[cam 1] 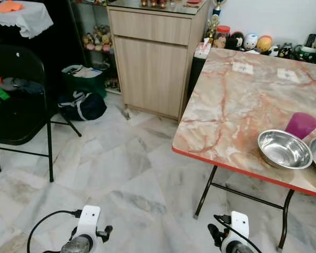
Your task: Setting the table
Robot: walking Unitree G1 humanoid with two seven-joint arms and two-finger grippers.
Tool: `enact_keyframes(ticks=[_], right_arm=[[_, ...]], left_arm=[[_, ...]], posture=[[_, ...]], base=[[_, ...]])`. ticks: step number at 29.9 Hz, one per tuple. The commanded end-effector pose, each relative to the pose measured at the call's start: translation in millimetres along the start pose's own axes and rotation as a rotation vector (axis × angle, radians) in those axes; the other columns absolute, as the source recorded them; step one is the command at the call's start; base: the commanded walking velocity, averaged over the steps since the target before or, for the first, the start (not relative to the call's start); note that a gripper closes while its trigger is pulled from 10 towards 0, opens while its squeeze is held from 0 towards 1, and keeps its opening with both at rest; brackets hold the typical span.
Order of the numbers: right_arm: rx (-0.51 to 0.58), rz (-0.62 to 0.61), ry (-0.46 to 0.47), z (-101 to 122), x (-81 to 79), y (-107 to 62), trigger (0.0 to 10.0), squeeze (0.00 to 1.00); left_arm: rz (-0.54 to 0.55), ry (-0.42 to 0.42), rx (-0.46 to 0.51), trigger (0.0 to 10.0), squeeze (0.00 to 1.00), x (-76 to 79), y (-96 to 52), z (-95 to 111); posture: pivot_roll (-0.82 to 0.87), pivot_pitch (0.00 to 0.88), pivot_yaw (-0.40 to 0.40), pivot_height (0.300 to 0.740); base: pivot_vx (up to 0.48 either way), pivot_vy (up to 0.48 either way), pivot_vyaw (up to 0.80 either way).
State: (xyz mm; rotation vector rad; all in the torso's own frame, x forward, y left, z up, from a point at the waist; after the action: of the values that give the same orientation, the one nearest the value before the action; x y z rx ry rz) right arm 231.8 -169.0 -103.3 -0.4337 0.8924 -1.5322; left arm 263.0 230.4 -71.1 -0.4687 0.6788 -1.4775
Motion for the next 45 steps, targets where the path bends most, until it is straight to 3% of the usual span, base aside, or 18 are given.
enact_keyframes(ticks=[1,8,15,16,19,26,39,45], right_arm=[[0.003,-0.009,0.025,3,-2.6,1.4,10.0,0.00],[0.005,-0.018,0.005,6,4.7,0.6,10.0,0.00],[0.021,-0.067,0.031,5,19.2,-2.6,10.0,0.00],[0.028,-0.083,0.052,4,22.6,-3.5,10.0,0.00],[0.028,-0.083,0.047,5,25.2,-3.9,10.0,0.00],[0.019,-0.070,0.010,7,24.0,-3.3,10.0,0.00],[-0.012,-0.058,-0.015,-1,22.0,-4.1,10.0,0.00],[-0.013,-0.050,-0.024,-1,21.5,-4.0,10.0,0.00]], left_arm=[[0.002,0.006,-0.035,10.0,0.00,-2.7,-0.5,-5],[0.029,-0.061,-0.044,10.0,0.00,4.0,-0.6,-11],[-0.012,-0.042,-0.086,10.0,0.00,16.7,-3.3,-25],[-0.038,-0.006,-0.095,10.0,0.00,21.6,-3.9,-28],[-0.037,-0.014,-0.086,10.0,0.00,25.0,-2.2,-24],[0.017,-0.098,-0.041,10.0,0.00,20.3,1.6,-9],[0.077,-0.145,-0.102,10.0,0.00,8.0,-6.9,-36],[0.097,-0.178,-0.082,10.0,0.00,5.4,-4.0,-27]], posture=[[0.19,0.000,-0.019,0.740],[0.17,0.000,-0.029,0.740],[0.12,0.000,0.031,0.740],[0.10,0.000,0.030,0.740],[0.07,0.000,0.009,0.740],[0.03,0.000,-0.053,0.740],[0.00,0.000,-0.057,0.740],[-0.01,0.000,-0.052,0.740]], base=[[0.000,0.000,0.00],[0.000,0.000,0.00],[0.000,0.000,0.00],[0.000,0.000,0.00],[0.000,0.000,0.00],[0.000,0.000,0.00],[0.000,0.000,0.00],[0.000,0.000,0.00]])
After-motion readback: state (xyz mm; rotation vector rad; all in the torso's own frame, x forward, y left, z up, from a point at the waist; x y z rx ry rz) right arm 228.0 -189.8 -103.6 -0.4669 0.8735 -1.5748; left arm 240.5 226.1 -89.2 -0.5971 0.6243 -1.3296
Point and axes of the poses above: a point about 5 cm out from each wrist's last joint towards the gripper, its own y axis pointing out of the wrist towards the gripper, its own z axis along the axis of the wrist's last joint, x = y × z, the point moved 4 cm from there along y, pointing out of the wrist towards the gripper, and after that the axes turned 2 degrees about -y, right-handed, at the moved point
